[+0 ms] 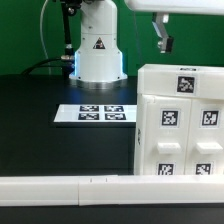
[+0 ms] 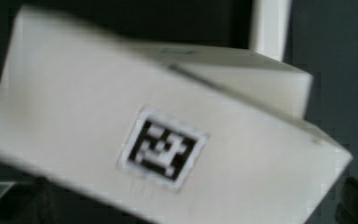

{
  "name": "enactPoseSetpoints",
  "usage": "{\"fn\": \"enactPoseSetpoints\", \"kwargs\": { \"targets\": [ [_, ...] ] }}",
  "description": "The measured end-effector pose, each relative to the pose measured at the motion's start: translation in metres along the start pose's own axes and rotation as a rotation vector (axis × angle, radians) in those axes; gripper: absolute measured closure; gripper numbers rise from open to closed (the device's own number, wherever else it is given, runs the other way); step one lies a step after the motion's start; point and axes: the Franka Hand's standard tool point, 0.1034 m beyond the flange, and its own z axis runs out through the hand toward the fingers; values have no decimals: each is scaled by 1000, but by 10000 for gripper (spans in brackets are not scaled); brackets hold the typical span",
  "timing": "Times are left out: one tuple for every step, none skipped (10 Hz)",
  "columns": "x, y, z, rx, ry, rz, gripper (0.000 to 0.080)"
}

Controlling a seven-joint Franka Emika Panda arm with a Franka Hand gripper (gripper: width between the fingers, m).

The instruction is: Assemble cabinet

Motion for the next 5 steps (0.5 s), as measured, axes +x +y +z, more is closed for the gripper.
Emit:
{"fn": "enactPoseSetpoints", "kwargs": {
  "targets": [
    [0, -4, 2, -4, 3, -133, 3],
    [-1, -3, 1, -7, 11, -159, 3],
    [-1, 1, 2, -14, 7, -237, 3],
    [-1, 2, 2, -17, 6, -243, 3],
    [-1, 2, 2, -17, 5, -226, 3]
  ]
}}
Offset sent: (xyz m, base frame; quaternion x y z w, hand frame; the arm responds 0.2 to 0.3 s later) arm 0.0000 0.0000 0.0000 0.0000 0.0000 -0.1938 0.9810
